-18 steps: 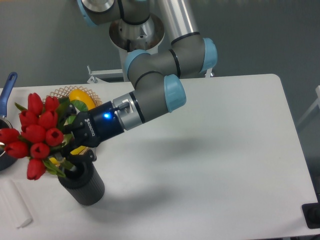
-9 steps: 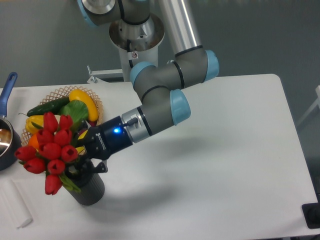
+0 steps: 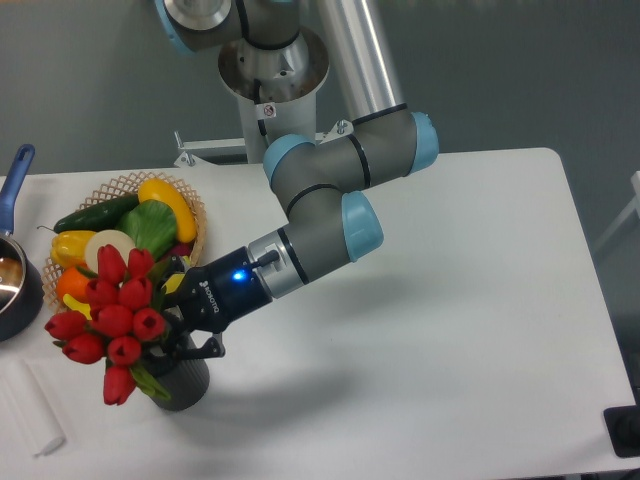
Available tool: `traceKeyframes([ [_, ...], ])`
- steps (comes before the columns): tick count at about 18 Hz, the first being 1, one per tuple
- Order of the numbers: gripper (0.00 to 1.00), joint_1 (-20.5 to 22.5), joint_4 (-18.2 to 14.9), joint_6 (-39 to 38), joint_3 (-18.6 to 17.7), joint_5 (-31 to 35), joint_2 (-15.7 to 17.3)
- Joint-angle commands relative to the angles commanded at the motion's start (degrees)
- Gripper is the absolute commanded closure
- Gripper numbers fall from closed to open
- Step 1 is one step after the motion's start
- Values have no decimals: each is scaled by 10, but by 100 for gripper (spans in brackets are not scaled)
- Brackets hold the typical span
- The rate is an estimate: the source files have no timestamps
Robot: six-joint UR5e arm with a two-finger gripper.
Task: Insert the flowers into the vase
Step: 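Lower the tulip stems into the black vase opening, then open the gripper to release the tulips and pull away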
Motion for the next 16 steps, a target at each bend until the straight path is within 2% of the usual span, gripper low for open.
traceKeyframes([
  [4,46,-1,0,18,-7,2,-2],
  [5,38,-1,0,21,-7,2,-2],
  [6,36,-1,0,22,-8,2,-2],
  [9,35,-1,0,22,-7,2,-3],
  [13,5,-1,1,35,-7,31,-3],
  [14,0,-1,0,41,-7,35,-3],
  [16,0,0,0,43,-4,37,0],
])
